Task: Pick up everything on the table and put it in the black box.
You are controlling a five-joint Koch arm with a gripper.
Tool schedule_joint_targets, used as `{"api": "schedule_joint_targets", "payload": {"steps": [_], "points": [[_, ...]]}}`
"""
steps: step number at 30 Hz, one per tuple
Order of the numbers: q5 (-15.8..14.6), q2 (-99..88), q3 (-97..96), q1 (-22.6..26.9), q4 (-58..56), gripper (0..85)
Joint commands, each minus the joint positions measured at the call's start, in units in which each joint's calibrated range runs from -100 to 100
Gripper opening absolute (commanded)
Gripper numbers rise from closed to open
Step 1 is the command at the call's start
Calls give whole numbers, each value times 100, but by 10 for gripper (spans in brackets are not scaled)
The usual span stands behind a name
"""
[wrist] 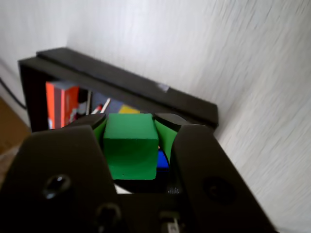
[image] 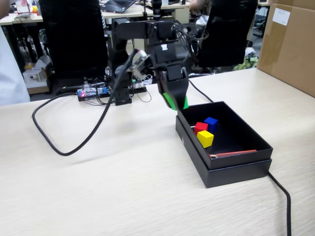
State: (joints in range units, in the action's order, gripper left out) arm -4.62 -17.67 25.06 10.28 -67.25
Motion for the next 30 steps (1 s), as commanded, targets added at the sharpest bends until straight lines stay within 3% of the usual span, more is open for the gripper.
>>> {"api": "schedule_joint_targets", "payload": {"steps": [1, 8, 11, 23, 30], "points": [[59, -281, 613, 225, 8, 128], [-78, 1532, 1202, 571, 8, 141], [-103, 1933, 1193, 591, -1, 194], [-161, 2599, 967, 532, -18, 257], [-142, 1360, 269, 469, -18, 455]]}}
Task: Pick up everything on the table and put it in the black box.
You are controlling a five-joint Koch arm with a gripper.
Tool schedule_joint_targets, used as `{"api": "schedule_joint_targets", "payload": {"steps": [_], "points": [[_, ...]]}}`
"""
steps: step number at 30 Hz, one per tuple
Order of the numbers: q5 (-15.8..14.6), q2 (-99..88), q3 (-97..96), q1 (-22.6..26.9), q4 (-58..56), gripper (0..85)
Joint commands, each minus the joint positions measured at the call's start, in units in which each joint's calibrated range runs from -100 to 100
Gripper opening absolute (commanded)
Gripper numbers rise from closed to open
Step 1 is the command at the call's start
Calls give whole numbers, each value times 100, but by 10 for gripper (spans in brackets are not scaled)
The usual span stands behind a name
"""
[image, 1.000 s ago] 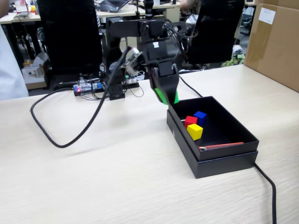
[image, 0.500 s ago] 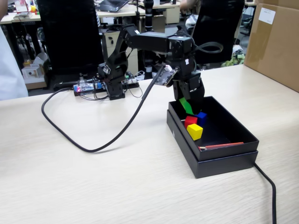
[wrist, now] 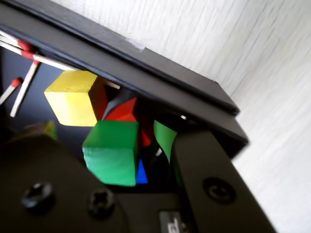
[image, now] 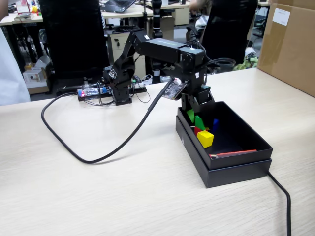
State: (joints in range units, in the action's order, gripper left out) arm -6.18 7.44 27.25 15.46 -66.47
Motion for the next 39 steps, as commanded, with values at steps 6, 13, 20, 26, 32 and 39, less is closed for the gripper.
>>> {"api": "schedule_joint_targets", "payload": {"steps": [6, 13, 20, 26, 32, 39], "points": [[54, -4124, -739, -352, 51, 485], [327, -7050, -2571, -835, 829, 488], [645, -9138, -5363, -1475, 2375, 488], [640, -10653, -7684, -1783, 2816, 524], [650, -10744, -8990, -1871, 3766, 524], [1079, -10744, -11310, -1939, 6548, 523]]}}
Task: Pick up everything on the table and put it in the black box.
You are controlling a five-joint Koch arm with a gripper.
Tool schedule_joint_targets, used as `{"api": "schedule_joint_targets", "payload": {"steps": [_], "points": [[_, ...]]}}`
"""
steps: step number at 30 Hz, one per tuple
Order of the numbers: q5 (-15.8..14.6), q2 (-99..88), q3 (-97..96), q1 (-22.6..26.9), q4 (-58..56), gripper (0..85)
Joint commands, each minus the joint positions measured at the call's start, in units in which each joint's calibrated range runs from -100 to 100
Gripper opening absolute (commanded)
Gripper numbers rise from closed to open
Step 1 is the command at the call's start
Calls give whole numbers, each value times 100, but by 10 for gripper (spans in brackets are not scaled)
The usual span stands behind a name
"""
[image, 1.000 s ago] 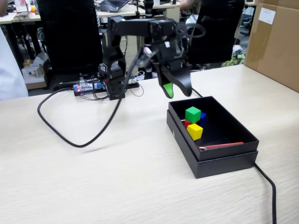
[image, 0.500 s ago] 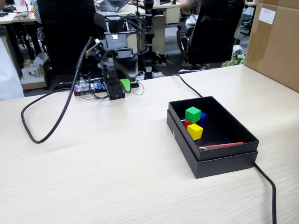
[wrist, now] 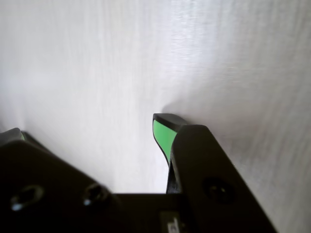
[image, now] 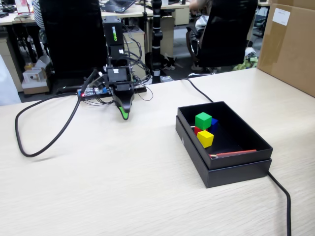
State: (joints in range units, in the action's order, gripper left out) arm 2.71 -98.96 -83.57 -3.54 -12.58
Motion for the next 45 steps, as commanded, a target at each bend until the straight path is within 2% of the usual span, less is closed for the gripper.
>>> {"api": "schedule_joint_targets", "payload": {"steps": [1, 4, 13, 45], "points": [[259, -104, -519, -49, 1522, 523], [415, -104, -1199, -54, 2239, 523], [410, -12, -1416, -39, 1591, 503], [410, -12, -1407, -29, 1591, 499]]}}
